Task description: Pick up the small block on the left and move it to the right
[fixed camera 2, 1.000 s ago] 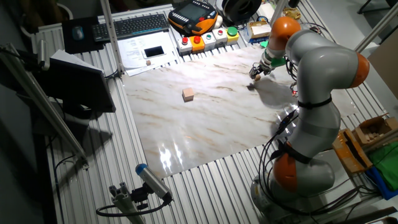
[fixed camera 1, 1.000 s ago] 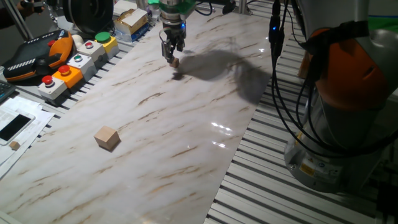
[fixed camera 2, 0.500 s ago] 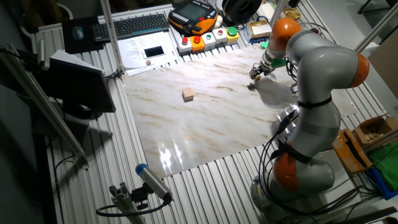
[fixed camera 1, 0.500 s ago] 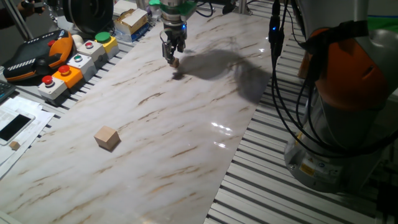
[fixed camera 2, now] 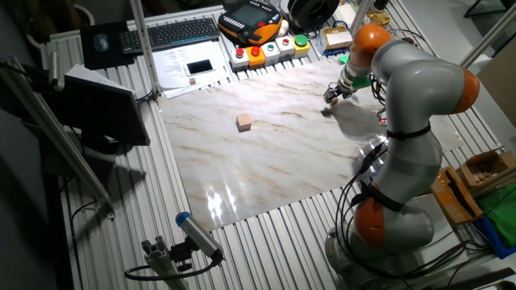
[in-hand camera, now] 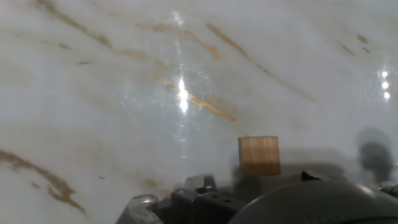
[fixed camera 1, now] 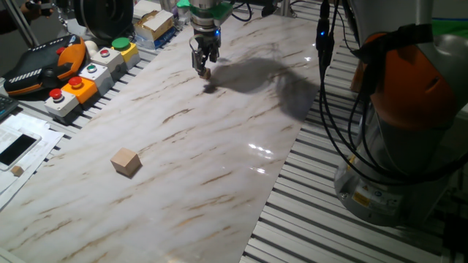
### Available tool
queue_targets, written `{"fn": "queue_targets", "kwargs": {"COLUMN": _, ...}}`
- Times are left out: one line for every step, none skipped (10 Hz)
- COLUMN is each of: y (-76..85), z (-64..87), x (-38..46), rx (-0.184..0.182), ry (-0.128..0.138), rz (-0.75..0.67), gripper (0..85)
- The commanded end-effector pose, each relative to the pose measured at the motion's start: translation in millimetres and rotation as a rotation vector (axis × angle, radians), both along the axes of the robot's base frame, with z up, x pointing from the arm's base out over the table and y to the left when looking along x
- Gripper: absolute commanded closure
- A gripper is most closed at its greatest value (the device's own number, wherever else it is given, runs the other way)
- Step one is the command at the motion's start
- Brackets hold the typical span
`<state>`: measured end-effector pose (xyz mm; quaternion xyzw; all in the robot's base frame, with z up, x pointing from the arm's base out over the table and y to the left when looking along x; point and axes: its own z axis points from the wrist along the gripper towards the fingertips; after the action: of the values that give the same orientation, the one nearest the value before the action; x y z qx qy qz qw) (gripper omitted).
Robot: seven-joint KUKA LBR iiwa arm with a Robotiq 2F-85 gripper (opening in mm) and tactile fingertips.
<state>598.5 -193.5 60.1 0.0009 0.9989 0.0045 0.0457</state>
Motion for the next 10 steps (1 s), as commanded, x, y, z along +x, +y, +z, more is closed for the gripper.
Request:
{"fn": "queue_targets", "kwargs": {"y": -0.1, "z": 0.1, "x": 0.0, "rx": 0.012, "ry": -0.004, "rz": -0.01, "gripper": 7.7}}
{"fn": "queue_targets", "kwargs": {"y": -0.1, "z": 0.1, "x": 0.0, "rx": 0.009, "ry": 0.004, "rz": -0.012, "gripper": 8.3}}
{"fn": "queue_targets", "kwargs": {"y": -0.1, "z": 0.1, "x": 0.0, "rx": -0.004, "ry": 0.005, "rz": -0.016, "gripper": 8.7}}
{"fn": "queue_targets", "kwargs": {"y": -0.1, "z": 0.1, "x": 0.0, "rx": -0.009, "ry": 0.001, "rz": -0.016, "gripper": 9.0}}
{"fn": "queue_targets", "kwargs": {"y": -0.1, "z": 0.1, "x": 0.0, "rx": -0.023, "ry": -0.004, "rz": -0.006, "gripper": 9.0}}
{"fn": "queue_targets", "kwargs": {"y": -0.1, "z": 0.1, "x": 0.0, "rx": -0.038, "ry": -0.003, "rz": 0.004, "gripper": 9.0}}
{"fn": "queue_targets", "kwargs": {"y": -0.1, "z": 0.1, "x": 0.0, "rx": -0.035, "ry": 0.008, "rz": 0.019, "gripper": 9.0}}
{"fn": "queue_targets", "kwargs": {"y": -1.8, "z": -0.7, "x": 0.4, "rx": -0.033, "ry": 0.01, "rz": 0.034, "gripper": 8.7}}
{"fn": "queue_targets", "kwargs": {"y": -4.3, "z": -2.8, "x": 1.7, "rx": -0.034, "ry": 0.007, "rz": 0.045, "gripper": 8.7}}
{"fn": "queue_targets", "kwargs": {"y": -4.9, "z": -5.8, "x": 4.0, "rx": -0.035, "ry": 0.005, "rz": 0.049, "gripper": 8.7}}
